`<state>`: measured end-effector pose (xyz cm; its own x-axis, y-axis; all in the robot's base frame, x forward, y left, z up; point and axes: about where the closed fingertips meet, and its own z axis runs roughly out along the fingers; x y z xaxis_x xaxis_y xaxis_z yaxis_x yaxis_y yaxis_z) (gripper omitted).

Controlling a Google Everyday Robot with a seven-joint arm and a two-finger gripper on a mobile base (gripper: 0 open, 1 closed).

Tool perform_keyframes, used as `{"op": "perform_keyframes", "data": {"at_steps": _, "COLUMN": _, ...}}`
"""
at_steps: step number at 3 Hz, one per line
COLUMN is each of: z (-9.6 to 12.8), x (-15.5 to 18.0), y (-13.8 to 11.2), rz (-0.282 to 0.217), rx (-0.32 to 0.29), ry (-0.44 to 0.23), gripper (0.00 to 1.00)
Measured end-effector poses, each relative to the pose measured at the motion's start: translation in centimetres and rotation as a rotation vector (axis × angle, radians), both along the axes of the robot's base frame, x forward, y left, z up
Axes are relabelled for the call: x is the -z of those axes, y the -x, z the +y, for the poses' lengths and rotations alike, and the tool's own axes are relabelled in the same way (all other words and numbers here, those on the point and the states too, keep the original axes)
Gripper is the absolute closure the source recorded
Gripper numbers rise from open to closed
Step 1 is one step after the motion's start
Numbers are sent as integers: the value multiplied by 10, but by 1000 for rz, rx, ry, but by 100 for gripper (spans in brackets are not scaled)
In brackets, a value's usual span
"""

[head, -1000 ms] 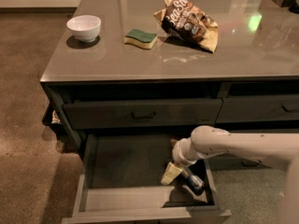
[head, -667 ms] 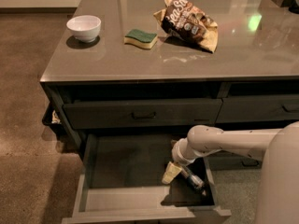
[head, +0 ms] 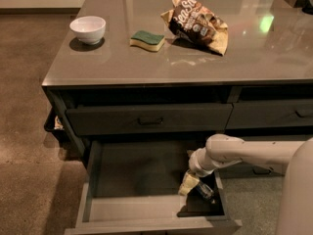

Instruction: Pick redbull can from middle drawer and place on counter

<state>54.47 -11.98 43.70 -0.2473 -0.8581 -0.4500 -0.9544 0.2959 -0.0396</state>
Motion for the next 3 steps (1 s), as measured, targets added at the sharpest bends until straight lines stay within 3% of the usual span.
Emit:
{"op": "perform_keyframes", "data": {"at_steps": 1, "z": -1, "x": 3, "y": 4, "rz": 10, "rx": -20, "ry": -1, "gripper": 0}}
{"op": "perform_keyframes", "data": {"at_steps": 3, "z": -33, "x": 21, "y": 5, "rz": 35, "rx": -13, "ry": 1, "gripper": 0}}
